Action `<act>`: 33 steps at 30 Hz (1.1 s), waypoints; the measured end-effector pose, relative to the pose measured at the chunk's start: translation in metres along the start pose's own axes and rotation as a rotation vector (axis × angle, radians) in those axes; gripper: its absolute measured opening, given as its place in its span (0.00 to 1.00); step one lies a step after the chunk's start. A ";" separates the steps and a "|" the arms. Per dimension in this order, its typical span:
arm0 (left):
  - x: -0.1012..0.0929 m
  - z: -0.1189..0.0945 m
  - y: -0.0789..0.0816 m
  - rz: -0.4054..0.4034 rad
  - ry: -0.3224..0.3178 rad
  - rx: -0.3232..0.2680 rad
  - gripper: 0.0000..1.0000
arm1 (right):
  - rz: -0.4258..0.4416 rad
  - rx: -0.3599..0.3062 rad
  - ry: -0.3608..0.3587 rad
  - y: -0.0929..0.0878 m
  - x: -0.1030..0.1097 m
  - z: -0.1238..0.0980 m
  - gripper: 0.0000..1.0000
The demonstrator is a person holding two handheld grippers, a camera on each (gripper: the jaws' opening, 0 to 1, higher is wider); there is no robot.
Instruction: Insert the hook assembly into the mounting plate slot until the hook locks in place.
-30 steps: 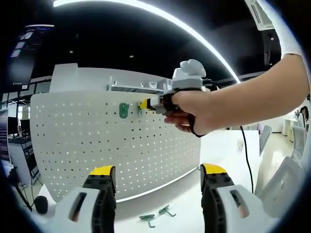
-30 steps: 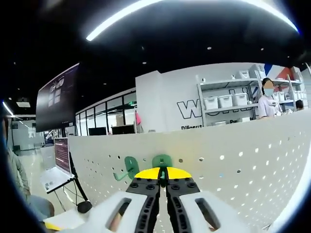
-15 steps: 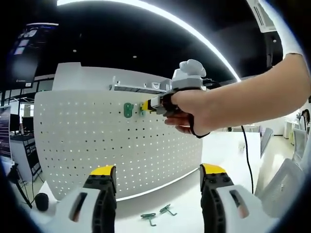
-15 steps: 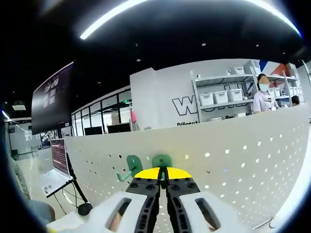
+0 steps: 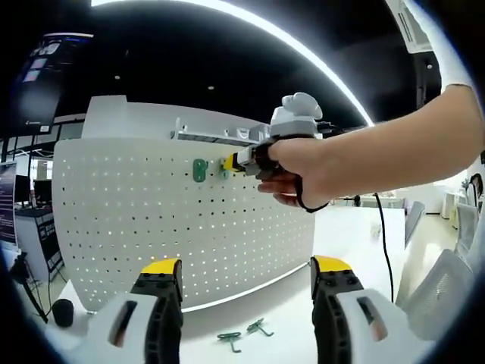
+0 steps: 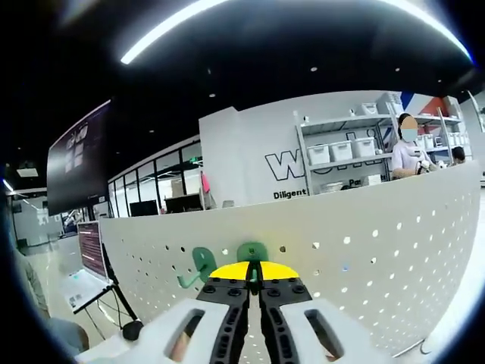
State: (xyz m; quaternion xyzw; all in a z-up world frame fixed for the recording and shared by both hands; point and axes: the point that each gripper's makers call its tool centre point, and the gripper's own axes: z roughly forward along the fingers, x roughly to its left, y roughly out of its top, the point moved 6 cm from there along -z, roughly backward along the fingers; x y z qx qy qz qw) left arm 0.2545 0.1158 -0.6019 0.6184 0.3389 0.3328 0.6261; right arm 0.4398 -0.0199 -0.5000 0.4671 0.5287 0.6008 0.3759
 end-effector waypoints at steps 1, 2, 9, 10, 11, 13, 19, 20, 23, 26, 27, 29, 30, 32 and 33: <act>0.000 0.000 0.000 -0.002 0.001 -0.001 0.71 | -0.014 0.001 -0.004 -0.001 0.000 0.001 0.01; 0.001 0.000 -0.001 -0.004 0.002 0.000 0.71 | -0.014 -0.002 -0.005 -0.001 0.000 0.001 0.01; 0.001 -0.001 -0.002 -0.023 0.005 -0.001 0.70 | -0.006 0.002 -0.083 0.000 0.005 0.003 0.01; 0.001 -0.001 -0.003 -0.024 0.002 0.001 0.70 | 0.013 0.005 -0.099 -0.001 0.006 0.003 0.01; 0.001 -0.002 -0.003 -0.026 0.002 0.000 0.70 | 0.025 0.007 -0.114 0.000 0.006 0.003 0.01; 0.002 -0.003 -0.003 -0.033 0.003 -0.002 0.70 | 0.013 0.015 -0.132 0.001 0.008 0.005 0.01; 0.005 -0.003 0.000 -0.046 0.010 -0.018 0.70 | 0.015 0.033 -0.158 0.001 0.009 0.005 0.01; 0.006 -0.004 0.000 -0.050 0.013 -0.021 0.70 | 0.014 0.034 -0.161 0.000 0.009 0.005 0.01; 0.007 -0.004 0.000 -0.062 0.017 -0.024 0.70 | 0.039 0.026 -0.164 -0.001 0.009 0.004 0.02; 0.010 -0.006 0.000 -0.066 0.024 -0.032 0.69 | 0.032 0.042 -0.153 -0.002 0.010 0.004 0.04; 0.011 -0.007 0.000 -0.072 0.026 -0.032 0.69 | 0.031 0.041 -0.153 -0.002 0.010 0.004 0.04; 0.013 -0.008 -0.002 -0.081 0.034 -0.031 0.69 | 0.027 0.041 -0.151 -0.002 0.011 0.004 0.04; 0.014 -0.008 -0.002 -0.086 0.039 -0.031 0.69 | 0.023 0.044 -0.148 -0.002 0.011 0.003 0.05; 0.015 -0.008 -0.002 -0.094 0.043 -0.033 0.69 | 0.022 0.043 -0.139 -0.002 0.011 0.003 0.05; 0.015 -0.008 -0.002 -0.094 0.043 -0.033 0.69 | 0.019 0.045 -0.136 -0.002 0.011 0.002 0.05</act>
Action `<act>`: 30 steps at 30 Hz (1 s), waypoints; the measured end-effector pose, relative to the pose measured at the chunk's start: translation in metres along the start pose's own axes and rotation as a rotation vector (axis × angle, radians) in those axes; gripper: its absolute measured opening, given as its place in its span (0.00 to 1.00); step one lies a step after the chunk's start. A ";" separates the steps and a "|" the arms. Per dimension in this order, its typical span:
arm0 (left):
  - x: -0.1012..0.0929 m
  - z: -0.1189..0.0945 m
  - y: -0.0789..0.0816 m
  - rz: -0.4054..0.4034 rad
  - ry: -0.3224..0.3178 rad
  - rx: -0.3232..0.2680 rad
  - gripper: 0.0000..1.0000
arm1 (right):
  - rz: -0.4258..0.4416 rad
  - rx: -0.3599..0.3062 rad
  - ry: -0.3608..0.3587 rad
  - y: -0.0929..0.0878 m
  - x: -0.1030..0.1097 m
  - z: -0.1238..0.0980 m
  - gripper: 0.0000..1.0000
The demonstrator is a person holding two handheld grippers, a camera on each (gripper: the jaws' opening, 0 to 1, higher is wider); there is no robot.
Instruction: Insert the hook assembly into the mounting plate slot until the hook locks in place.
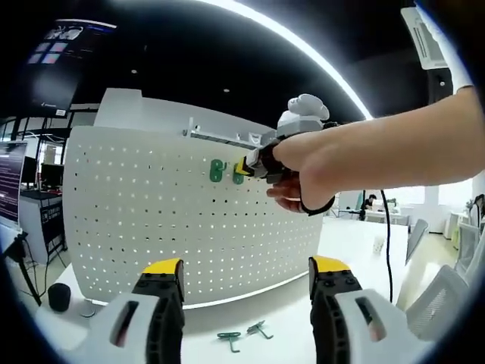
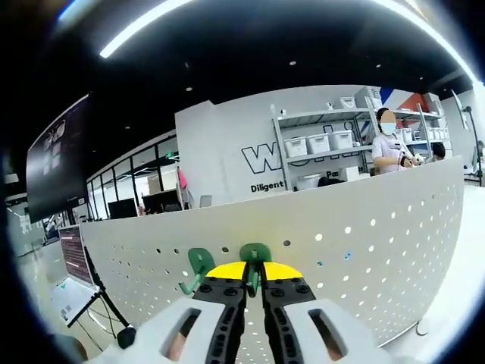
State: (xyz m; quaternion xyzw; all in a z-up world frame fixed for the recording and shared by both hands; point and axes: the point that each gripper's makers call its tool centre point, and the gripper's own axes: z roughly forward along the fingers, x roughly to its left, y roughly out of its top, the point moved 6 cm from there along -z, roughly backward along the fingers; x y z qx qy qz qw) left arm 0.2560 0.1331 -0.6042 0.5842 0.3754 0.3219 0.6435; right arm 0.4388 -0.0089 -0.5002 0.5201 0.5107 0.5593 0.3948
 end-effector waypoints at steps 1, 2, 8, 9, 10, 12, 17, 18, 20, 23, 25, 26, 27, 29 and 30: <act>0.000 0.000 0.000 0.004 0.000 0.000 0.69 | -0.004 0.001 0.002 0.000 0.000 0.000 0.06; 0.000 0.000 0.001 0.007 -0.001 0.000 0.69 | 0.001 0.004 0.010 0.000 0.001 0.000 0.07; -0.001 0.000 0.001 0.014 -0.003 0.009 0.69 | -0.002 0.015 0.051 -0.005 0.001 -0.003 0.18; -0.001 0.000 0.001 0.016 -0.002 0.010 0.69 | 0.003 0.018 0.052 -0.005 0.000 -0.004 0.21; -0.001 0.000 0.001 0.017 -0.001 0.012 0.69 | 0.009 0.016 0.061 -0.005 -0.001 -0.005 0.24; -0.001 0.000 0.003 0.018 0.001 0.009 0.69 | 0.027 0.000 0.102 -0.006 -0.001 -0.007 0.30; 0.000 -0.001 0.007 0.041 0.003 0.010 0.70 | -0.016 -0.012 0.169 -0.005 -0.006 -0.012 0.31; 0.001 -0.002 0.006 0.042 0.007 0.012 0.70 | -0.009 -0.017 0.182 -0.005 -0.007 -0.012 0.32; 0.002 -0.002 0.006 0.036 0.016 0.016 0.70 | -0.002 -0.012 0.197 -0.005 -0.010 -0.013 0.33; 0.002 -0.003 0.007 0.039 0.021 0.016 0.70 | 0.006 -0.017 0.224 -0.004 -0.010 -0.014 0.34; 0.002 -0.003 0.007 0.043 0.019 0.023 0.70 | 0.027 -0.016 0.234 -0.004 -0.011 -0.014 0.35; 0.001 -0.003 0.007 0.046 0.017 0.025 0.70 | 0.053 -0.014 0.234 -0.004 -0.012 -0.014 0.35; 0.000 -0.003 0.008 0.050 0.015 0.026 0.70 | 0.052 -0.012 0.232 -0.005 -0.013 -0.014 0.35; 0.000 -0.004 0.009 0.063 0.011 0.029 0.70 | 0.036 -0.013 0.242 -0.005 -0.012 -0.017 0.34; 0.000 -0.004 0.010 0.065 0.011 0.029 0.70 | 0.034 -0.023 0.258 -0.004 -0.011 -0.019 0.35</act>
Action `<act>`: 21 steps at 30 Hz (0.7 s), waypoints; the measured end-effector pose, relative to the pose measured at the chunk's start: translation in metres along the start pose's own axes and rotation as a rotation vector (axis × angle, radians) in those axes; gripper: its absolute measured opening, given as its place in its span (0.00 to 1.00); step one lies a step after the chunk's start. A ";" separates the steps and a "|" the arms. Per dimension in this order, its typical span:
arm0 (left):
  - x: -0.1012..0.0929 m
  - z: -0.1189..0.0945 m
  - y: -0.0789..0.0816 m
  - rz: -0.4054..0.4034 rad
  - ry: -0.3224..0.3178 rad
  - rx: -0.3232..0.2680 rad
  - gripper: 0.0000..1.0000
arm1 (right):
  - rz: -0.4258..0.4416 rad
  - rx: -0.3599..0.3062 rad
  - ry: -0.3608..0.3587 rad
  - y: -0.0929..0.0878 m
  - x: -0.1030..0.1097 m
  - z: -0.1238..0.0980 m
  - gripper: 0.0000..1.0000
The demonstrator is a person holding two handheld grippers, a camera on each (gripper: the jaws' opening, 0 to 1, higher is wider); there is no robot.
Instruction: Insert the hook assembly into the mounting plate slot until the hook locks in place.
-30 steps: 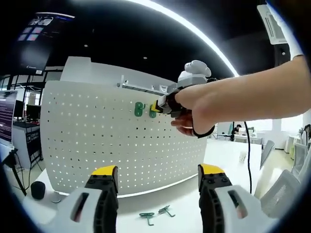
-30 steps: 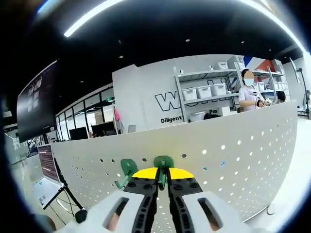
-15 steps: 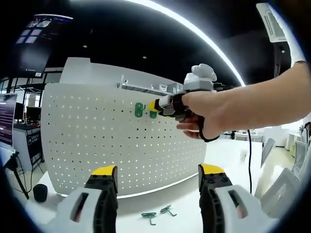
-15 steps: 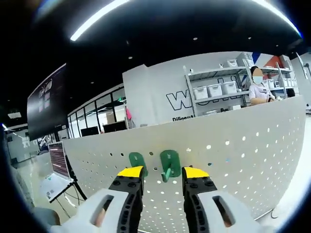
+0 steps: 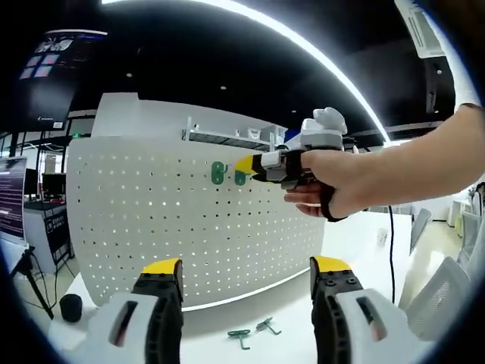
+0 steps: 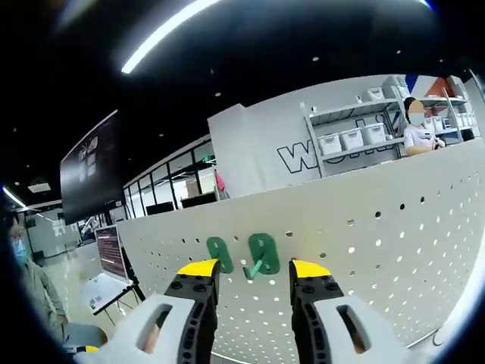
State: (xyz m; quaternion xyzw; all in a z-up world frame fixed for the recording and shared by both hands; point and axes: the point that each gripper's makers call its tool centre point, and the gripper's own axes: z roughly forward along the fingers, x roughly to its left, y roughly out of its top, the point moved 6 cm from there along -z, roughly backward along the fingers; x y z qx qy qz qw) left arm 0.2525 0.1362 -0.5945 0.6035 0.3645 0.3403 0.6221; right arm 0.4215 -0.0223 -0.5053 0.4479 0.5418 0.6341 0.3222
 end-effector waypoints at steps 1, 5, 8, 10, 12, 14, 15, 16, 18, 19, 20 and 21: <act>0.001 0.000 0.001 0.001 0.000 0.000 0.70 | 0.000 0.002 0.012 0.000 0.000 -0.001 0.35; 0.005 -0.001 0.004 0.011 0.013 0.001 0.71 | 0.042 -0.002 0.061 -0.002 -0.003 -0.006 0.37; 0.006 -0.002 0.006 0.020 0.019 0.003 0.71 | 0.084 -0.020 0.082 0.001 -0.006 -0.007 0.38; 0.005 -0.003 0.007 0.024 0.021 0.005 0.71 | 0.080 -0.017 0.093 0.001 -0.005 -0.006 0.39; 0.005 -0.003 0.008 0.027 0.021 0.006 0.71 | 0.074 -0.013 0.110 0.001 -0.002 -0.007 0.38; 0.005 -0.004 0.008 0.032 0.021 0.008 0.71 | 0.068 -0.018 0.120 0.002 0.000 -0.008 0.38; 0.005 -0.004 0.009 0.032 0.022 0.009 0.71 | 0.058 -0.016 0.131 0.002 -0.001 -0.010 0.38; 0.005 -0.004 0.009 0.033 0.022 0.009 0.71 | 0.053 -0.016 0.142 0.002 -0.001 -0.012 0.38; 0.005 -0.004 0.010 0.038 0.022 0.008 0.71 | 0.033 -0.017 0.165 0.002 -0.003 -0.016 0.38; 0.006 -0.004 0.010 0.040 0.023 0.008 0.71 | 0.029 -0.017 0.185 0.002 -0.004 -0.019 0.38; 0.006 -0.003 0.011 0.039 0.025 0.009 0.71 | 0.034 -0.020 0.209 0.002 -0.004 -0.022 0.38; 0.007 -0.003 0.011 0.038 0.026 0.007 0.71 | 0.028 -0.015 0.219 0.002 -0.006 -0.025 0.39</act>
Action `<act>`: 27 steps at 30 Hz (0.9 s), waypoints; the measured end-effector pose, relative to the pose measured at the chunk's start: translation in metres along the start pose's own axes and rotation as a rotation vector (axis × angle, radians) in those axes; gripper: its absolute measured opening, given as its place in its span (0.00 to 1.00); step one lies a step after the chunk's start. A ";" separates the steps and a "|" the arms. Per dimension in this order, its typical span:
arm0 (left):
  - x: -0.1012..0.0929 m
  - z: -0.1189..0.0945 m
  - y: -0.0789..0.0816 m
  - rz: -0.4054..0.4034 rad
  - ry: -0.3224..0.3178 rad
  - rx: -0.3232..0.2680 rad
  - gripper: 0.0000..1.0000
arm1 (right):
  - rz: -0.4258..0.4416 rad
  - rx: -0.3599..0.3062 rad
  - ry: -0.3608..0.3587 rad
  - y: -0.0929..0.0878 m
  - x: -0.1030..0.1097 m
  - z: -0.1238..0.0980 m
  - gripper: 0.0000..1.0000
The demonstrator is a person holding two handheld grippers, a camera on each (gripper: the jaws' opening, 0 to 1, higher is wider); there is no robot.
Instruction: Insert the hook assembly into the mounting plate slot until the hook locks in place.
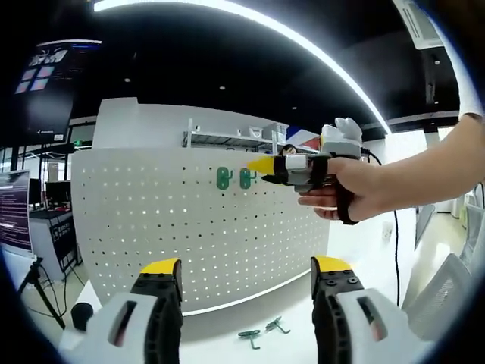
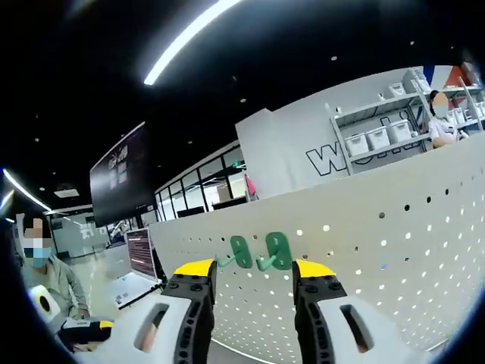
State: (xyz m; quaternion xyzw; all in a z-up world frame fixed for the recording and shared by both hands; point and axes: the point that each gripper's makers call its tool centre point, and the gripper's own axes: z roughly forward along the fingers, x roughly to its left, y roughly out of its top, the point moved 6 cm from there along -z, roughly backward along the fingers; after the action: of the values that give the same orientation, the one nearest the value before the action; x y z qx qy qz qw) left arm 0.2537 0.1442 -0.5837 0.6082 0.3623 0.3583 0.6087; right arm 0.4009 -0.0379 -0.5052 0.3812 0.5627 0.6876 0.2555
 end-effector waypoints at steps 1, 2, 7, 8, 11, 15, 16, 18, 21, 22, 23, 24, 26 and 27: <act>0.000 0.001 0.001 0.000 0.001 -0.001 0.71 | -0.021 0.002 0.014 0.000 0.000 -0.003 0.39; 0.000 0.001 0.001 0.001 0.000 -0.002 0.71 | -0.026 -0.002 0.031 0.000 0.000 -0.005 0.39; 0.000 0.004 0.003 0.004 -0.002 -0.003 0.71 | -0.028 0.010 0.045 -0.006 -0.004 -0.018 0.40; 0.000 0.005 0.002 0.003 -0.004 -0.002 0.71 | -0.026 0.011 0.043 -0.007 -0.005 -0.019 0.40; -0.002 0.006 0.002 0.006 -0.009 -0.001 0.71 | -0.019 0.011 0.045 -0.007 -0.006 -0.021 0.40; -0.002 0.006 0.003 0.006 -0.012 -0.001 0.71 | -0.029 0.012 0.052 -0.006 -0.008 -0.027 0.40; -0.002 0.006 0.002 0.004 -0.011 -0.003 0.71 | -0.039 0.016 0.056 -0.007 -0.008 -0.029 0.40; 0.000 0.006 0.002 0.002 -0.008 -0.003 0.71 | -0.051 0.016 0.063 -0.007 -0.008 -0.035 0.40; 0.000 0.006 0.001 0.001 -0.010 0.000 0.71 | -0.070 0.021 0.068 -0.009 -0.010 -0.044 0.40; 0.000 0.006 0.001 0.002 -0.011 0.001 0.71 | -0.075 0.022 0.070 -0.009 -0.010 -0.046 0.40; 0.000 0.006 0.001 0.003 -0.014 0.002 0.71 | -0.083 0.024 0.074 -0.010 -0.011 -0.051 0.41; 0.000 0.006 0.000 0.003 -0.016 0.005 0.72 | -0.089 0.026 0.075 -0.010 -0.011 -0.053 0.41; 0.000 0.007 -0.001 0.003 -0.019 0.007 0.72 | -0.101 0.027 0.082 -0.012 -0.012 -0.060 0.41; 0.000 0.007 -0.001 0.003 -0.021 0.009 0.72 | -0.109 0.032 0.081 -0.013 -0.013 -0.063 0.41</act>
State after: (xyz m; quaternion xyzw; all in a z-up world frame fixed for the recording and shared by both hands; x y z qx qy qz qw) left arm 0.2595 0.1406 -0.5847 0.6155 0.3564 0.3511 0.6090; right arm 0.3564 -0.0810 -0.5257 0.3260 0.6033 0.6786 0.2633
